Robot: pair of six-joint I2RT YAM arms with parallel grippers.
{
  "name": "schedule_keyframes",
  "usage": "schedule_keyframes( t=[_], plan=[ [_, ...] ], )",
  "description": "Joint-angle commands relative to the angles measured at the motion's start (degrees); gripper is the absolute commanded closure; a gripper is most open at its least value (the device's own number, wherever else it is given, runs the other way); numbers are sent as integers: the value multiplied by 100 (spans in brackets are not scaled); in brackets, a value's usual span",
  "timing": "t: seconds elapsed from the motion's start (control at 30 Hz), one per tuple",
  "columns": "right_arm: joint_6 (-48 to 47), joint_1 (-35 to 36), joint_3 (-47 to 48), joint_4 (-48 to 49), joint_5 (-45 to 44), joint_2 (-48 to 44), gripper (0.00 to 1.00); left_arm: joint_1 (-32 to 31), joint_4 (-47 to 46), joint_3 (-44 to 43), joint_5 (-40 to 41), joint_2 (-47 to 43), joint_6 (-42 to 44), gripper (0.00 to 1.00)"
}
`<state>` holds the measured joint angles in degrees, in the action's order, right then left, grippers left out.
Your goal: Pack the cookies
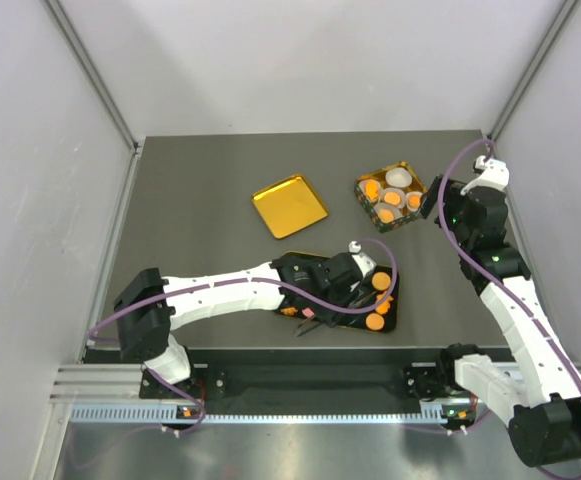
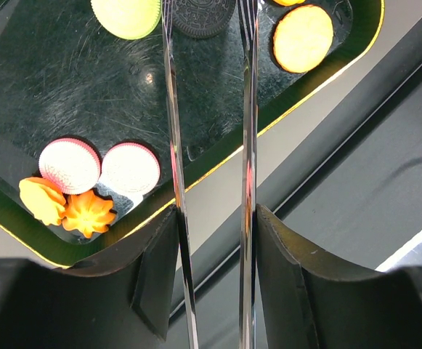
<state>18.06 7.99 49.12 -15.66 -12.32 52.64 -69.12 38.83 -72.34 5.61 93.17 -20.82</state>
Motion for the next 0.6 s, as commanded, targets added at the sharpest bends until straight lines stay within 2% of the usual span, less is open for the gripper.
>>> schedule_keyframes(
  t=[0.0,0.57],
  plan=[
    [-14,-78,18,195,36,-114,0,-31,55,-246,90,-185,52,51],
    [-22,-78,27,177,63,-114,0,-84,178,-395,178,-220,25,50]
  ],
)
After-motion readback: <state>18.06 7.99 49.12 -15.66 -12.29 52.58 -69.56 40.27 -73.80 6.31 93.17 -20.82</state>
